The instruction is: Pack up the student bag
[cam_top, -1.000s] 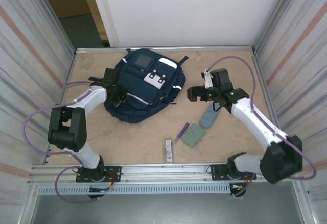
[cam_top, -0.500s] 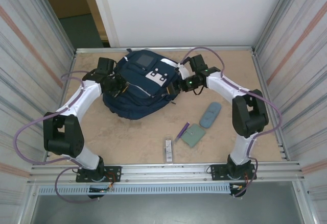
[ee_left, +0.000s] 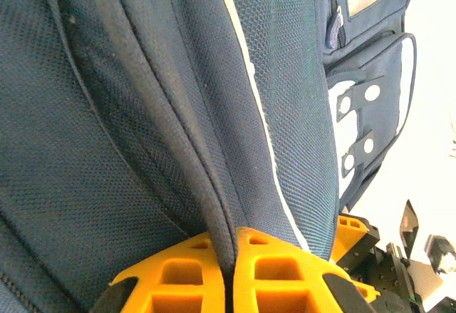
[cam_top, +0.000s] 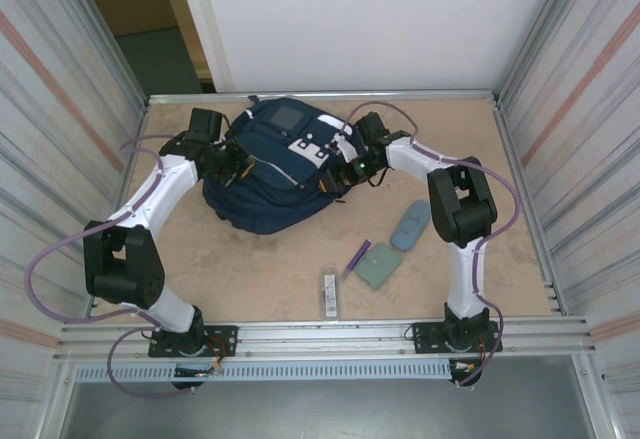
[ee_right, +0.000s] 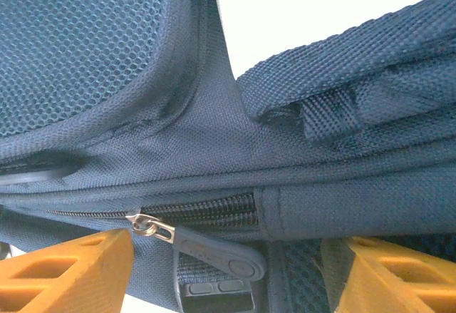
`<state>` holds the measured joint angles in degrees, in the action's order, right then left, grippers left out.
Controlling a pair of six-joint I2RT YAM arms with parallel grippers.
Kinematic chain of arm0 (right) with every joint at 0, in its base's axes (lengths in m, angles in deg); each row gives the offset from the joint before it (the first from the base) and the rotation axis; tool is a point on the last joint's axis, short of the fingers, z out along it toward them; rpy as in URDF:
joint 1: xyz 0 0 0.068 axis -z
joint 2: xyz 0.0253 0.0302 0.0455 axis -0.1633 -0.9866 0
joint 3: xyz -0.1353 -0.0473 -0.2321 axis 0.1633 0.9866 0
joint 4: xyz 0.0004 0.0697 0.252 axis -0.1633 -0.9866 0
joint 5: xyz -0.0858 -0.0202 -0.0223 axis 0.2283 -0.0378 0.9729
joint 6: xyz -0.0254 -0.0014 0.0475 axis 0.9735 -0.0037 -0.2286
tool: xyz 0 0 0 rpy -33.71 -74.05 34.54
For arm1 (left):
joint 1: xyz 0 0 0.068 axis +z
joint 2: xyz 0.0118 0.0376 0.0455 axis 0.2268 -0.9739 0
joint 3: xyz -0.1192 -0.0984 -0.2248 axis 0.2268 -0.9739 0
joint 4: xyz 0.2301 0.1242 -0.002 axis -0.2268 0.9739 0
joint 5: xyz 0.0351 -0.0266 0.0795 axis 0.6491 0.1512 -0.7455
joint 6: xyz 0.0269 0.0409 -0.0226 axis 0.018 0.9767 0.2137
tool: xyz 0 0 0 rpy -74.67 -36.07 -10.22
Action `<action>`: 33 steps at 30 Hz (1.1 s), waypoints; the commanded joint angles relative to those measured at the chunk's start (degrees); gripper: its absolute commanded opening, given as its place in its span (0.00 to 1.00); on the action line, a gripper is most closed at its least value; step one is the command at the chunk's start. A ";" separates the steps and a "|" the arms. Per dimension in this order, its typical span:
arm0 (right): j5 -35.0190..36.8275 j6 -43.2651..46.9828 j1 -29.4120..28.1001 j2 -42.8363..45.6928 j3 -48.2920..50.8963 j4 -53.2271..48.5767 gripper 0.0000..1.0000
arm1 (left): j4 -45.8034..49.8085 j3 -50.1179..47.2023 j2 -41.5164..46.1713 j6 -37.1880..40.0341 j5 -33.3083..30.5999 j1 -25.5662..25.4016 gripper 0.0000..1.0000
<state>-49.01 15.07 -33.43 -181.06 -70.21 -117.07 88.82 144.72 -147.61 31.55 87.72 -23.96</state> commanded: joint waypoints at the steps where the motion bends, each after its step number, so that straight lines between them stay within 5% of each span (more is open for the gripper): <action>1: -5.14 2.46 -0.26 -1.31 -1.58 -2.30 0.65 | -2.96 0.91 3.01 1.60 5.52 -0.06 0.00; 15: -5.11 4.87 -1.48 2.55 1.69 -0.73 0.24 | -2.78 -0.15 3.32 1.57 5.95 0.57 0.00; 27: 0.14 6.40 -5.88 6.86 4.12 -1.89 0.06 | -5.51 -4.33 4.06 0.57 2.39 1.27 0.00; 33: 4.95 6.39 -9.83 7.74 4.32 -4.09 0.04 | -8.18 -6.43 4.32 -2.22 1.48 1.10 0.00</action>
<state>-45.10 19.79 -40.25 -176.78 -66.89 -118.38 84.60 139.06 -146.23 31.09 87.81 -22.37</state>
